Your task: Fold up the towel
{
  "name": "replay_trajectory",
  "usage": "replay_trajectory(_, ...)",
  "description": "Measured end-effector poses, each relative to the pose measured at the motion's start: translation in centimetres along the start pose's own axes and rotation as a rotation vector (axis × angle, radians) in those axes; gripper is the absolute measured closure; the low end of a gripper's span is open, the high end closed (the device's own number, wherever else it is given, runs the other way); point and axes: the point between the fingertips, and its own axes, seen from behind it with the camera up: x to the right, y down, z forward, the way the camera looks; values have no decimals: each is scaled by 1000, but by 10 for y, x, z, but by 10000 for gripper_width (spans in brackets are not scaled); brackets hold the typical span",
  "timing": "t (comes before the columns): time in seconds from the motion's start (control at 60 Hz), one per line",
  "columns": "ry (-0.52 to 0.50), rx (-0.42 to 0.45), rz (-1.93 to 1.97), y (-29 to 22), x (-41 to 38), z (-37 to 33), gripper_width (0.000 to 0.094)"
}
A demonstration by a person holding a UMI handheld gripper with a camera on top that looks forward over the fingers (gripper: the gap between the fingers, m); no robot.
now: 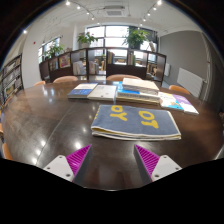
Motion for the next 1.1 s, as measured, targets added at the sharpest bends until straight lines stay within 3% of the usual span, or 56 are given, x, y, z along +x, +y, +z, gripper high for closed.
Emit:
replay_trajectory(0.267,-33,57,-14,-85,-58,134,113)
replay_trajectory(0.367,-30,34,-29,-86,-61,169,213)
replay_trajectory(0.45,-12,-14,-49,-69,-58,182,390)
replay_trajectory(0.533,48,5,-36,-69,-41,183,681)
replay_trajectory(0.633,64,3,-57,-67,-34,181,866)
replay_trajectory(0.817,-10,-49,-21,-75,-31,174,896)
replay_trajectory(1.0,72,100,14,-155,65,104,899)
replay_trajectory(1.1,133,122,37,-167,140,86,900)
